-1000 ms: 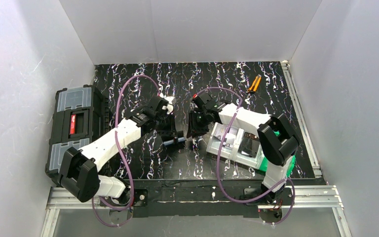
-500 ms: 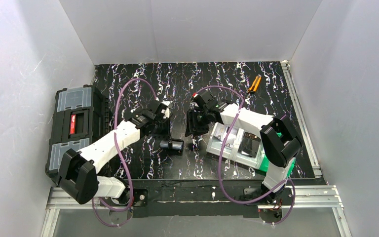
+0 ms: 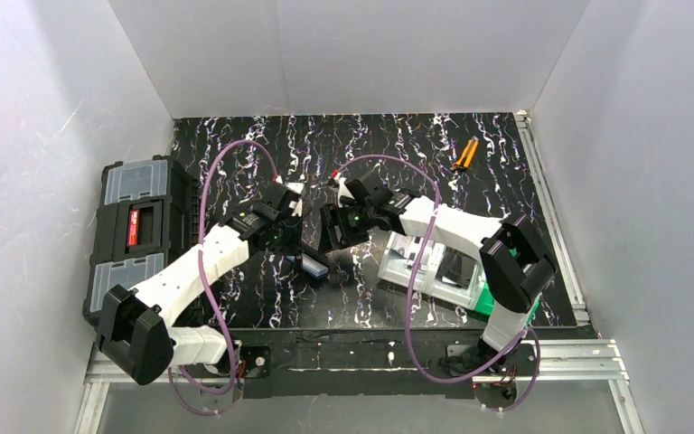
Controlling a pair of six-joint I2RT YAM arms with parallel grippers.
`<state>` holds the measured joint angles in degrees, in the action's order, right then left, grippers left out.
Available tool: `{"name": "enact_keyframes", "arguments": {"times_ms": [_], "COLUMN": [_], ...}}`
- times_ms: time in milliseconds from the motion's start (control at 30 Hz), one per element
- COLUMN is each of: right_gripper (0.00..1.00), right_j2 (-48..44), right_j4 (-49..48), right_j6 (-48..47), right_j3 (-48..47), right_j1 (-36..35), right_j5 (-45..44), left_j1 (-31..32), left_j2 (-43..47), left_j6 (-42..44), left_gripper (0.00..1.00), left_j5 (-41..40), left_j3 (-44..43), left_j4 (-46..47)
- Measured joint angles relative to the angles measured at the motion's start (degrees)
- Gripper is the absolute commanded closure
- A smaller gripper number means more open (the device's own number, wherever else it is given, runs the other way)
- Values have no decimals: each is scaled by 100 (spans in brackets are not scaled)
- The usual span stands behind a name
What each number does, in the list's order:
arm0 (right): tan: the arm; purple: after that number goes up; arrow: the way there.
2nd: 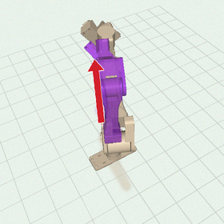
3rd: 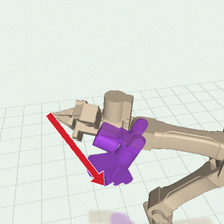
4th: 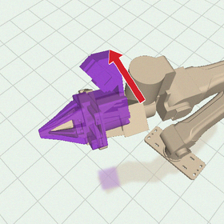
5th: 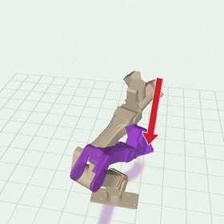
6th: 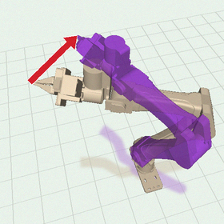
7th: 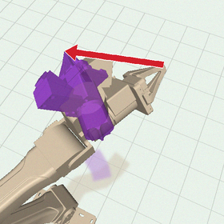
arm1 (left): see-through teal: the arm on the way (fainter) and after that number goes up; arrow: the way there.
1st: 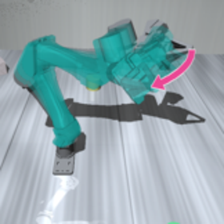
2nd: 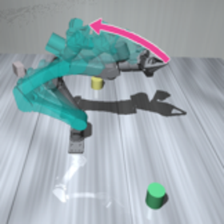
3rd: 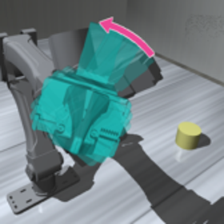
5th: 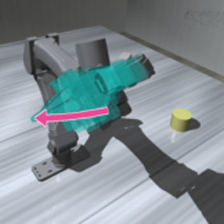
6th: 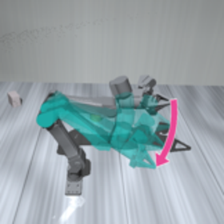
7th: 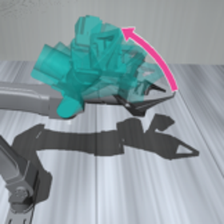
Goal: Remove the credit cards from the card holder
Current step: Open the card holder at the center of the board.
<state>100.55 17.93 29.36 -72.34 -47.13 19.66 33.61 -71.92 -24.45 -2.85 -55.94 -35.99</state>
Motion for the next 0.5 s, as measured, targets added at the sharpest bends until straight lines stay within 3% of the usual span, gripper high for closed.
{"name": "enact_keyframes", "arguments": {"times_ms": [133, 433, 500], "right_gripper": [38, 42, 52], "right_j2": [37, 468, 544], "right_j4": [-116, -221, -221], "right_j6": [-205, -332, -345], "right_j3": [-101, -269, -269], "right_j1": [-149, -173, -173], "right_j5": [46, -9, -22], "left_j1": [-44, -168, -190], "left_j2": [0, 0, -2], "left_j6": [42, 149, 179], "left_gripper": [100, 100, 100], "left_j5": [2, 74, 107], "left_j3": [-7, -219, -284], "left_j4": [-9, -4, -2]}}
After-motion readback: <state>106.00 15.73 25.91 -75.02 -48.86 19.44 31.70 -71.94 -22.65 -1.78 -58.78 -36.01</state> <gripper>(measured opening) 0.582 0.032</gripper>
